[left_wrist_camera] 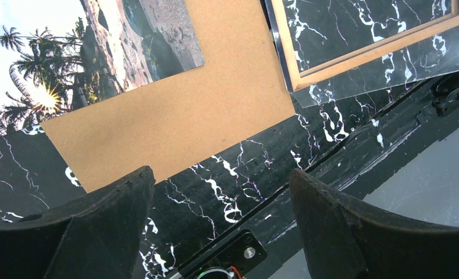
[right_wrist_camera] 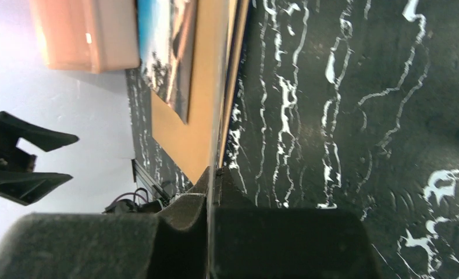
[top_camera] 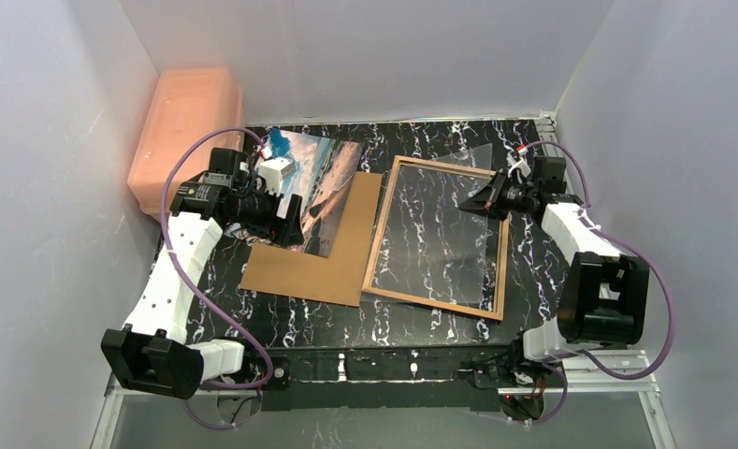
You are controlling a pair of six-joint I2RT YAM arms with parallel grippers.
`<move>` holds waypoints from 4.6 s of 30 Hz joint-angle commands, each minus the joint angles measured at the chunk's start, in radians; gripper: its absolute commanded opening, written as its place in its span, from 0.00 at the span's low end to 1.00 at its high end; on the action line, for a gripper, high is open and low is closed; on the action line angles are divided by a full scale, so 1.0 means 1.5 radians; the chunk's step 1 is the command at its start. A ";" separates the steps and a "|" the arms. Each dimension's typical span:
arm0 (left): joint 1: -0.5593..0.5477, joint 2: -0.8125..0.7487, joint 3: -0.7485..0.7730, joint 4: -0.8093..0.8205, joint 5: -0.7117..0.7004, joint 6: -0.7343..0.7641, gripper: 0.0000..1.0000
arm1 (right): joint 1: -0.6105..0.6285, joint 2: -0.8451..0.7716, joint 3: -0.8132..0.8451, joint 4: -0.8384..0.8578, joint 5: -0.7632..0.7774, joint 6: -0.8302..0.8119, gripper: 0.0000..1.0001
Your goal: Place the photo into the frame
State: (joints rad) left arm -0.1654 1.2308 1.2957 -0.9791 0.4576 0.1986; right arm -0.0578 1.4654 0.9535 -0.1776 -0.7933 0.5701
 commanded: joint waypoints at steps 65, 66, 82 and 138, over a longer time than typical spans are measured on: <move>-0.223 0.577 0.171 0.213 0.093 -0.127 0.45 | -0.058 0.052 -0.133 0.036 0.018 -0.040 0.37; -0.223 0.577 0.171 0.213 0.091 -0.128 0.44 | -0.059 0.050 -0.134 0.035 0.017 -0.040 0.41; -0.226 0.595 0.185 0.190 0.026 -0.128 0.34 | -0.086 -0.001 -0.148 -0.007 0.029 -0.037 0.34; -0.228 0.549 0.226 0.180 -0.018 -0.087 0.42 | -0.020 -0.036 -0.008 -0.026 0.099 -0.283 0.01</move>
State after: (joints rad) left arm -0.5041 2.0968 1.6039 -0.7033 0.4431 0.0521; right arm -0.0864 1.3590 0.8562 -0.1928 -0.6453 0.2054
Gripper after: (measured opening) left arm 0.424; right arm 0.053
